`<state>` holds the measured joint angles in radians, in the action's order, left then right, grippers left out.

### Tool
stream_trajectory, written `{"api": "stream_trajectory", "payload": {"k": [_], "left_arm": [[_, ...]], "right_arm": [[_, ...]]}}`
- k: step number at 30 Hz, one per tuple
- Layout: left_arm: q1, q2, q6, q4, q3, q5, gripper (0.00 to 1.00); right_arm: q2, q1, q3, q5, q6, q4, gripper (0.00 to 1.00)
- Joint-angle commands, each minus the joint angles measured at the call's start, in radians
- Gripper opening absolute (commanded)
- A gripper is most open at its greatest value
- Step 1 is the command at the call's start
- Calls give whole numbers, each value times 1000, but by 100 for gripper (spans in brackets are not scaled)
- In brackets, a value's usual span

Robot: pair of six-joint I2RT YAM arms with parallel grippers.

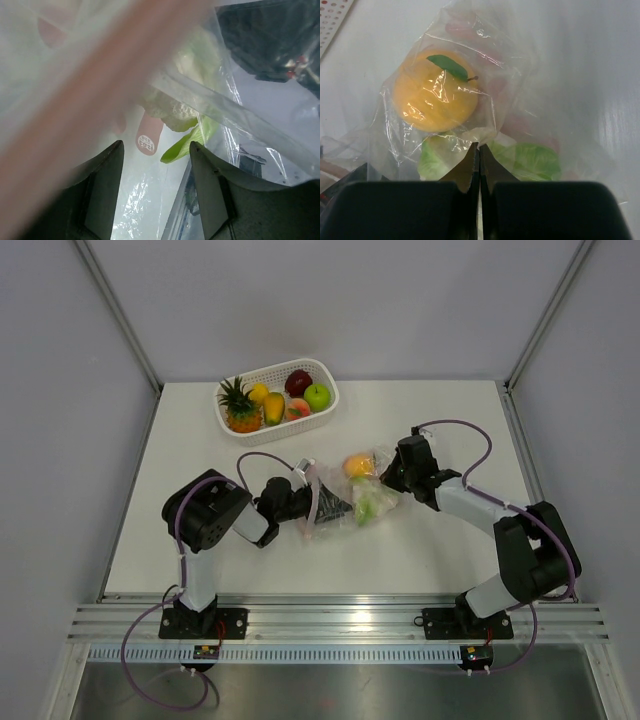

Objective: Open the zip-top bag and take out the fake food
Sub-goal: Pick up the fake vegetable from the zipper food storage bag.

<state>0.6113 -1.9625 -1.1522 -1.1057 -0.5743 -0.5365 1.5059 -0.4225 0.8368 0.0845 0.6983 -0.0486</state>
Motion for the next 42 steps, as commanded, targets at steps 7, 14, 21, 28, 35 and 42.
{"api": "stream_trajectory", "payload": {"k": [7,14,21,28,35,42], "left_arm": [[4,-2,29,-111,-45,4,59],[4,-26,19,-187,-64,-3,60],[4,-29,43,-134,-79,9,63],[8,-53,55,-91,-101,12,64],[31,-79,52,-69,-145,-19,47],[31,-65,59,-59,-148,-28,21]], "right_arm": [[48,5,8,-61,32,38,0],[89,5,2,-123,69,98,0],[131,-5,-5,-192,110,147,0],[128,-15,-8,-190,115,154,0],[149,-36,5,-184,113,154,0],[143,-38,12,-163,101,142,0]]}}
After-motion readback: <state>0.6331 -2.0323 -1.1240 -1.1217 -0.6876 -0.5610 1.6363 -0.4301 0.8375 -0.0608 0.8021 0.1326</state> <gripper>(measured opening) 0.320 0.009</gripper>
